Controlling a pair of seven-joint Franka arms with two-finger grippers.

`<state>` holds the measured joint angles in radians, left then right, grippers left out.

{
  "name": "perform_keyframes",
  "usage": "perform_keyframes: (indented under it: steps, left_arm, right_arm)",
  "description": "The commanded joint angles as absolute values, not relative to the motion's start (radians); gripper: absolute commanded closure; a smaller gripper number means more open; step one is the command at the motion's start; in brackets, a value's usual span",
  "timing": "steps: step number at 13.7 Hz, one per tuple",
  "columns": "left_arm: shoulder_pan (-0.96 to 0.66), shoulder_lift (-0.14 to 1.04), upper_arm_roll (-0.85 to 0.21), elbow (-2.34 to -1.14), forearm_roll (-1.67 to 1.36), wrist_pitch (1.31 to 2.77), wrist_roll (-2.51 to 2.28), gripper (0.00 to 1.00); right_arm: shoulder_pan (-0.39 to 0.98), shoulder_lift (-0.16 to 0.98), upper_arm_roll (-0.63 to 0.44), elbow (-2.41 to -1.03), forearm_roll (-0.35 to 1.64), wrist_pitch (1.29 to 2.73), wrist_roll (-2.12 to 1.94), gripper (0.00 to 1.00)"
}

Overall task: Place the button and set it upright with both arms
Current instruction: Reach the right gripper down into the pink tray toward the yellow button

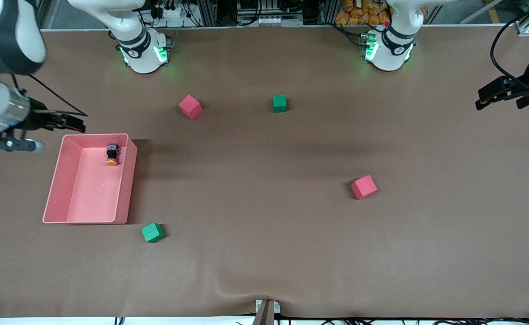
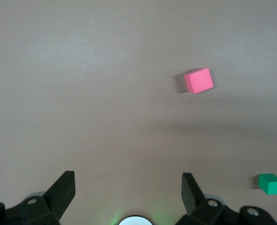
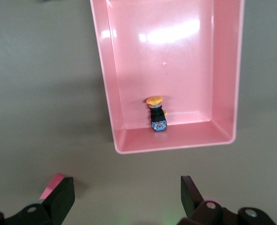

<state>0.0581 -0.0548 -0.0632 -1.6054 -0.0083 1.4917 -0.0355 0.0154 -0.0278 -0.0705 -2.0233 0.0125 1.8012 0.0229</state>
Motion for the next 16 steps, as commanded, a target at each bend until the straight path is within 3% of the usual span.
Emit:
perform_keyframes:
  steps: [1, 6, 16]
  left_arm:
    - [0.06, -0.034, -0.069, -1.58, 0.005, 1.473, -0.028, 0.0]
    - [0.057, -0.026, -0.071, -1.575, 0.002, 1.476, -0.026, 0.0]
    - [0.067, -0.035, -0.074, -1.582, 0.0, 1.462, -0.017, 0.0]
  right_arm:
    - [0.008, -0.043, -0.069, -2.216, -0.006, 2.021, -0.041, 0.0]
    - [-0.07, 0.101, -0.071, -2.27, -0.006, 2.232, -0.182, 0.0]
    - [-0.092, 0.247, -0.069, -2.339, -0.005, 2.391, -0.225, 0.0]
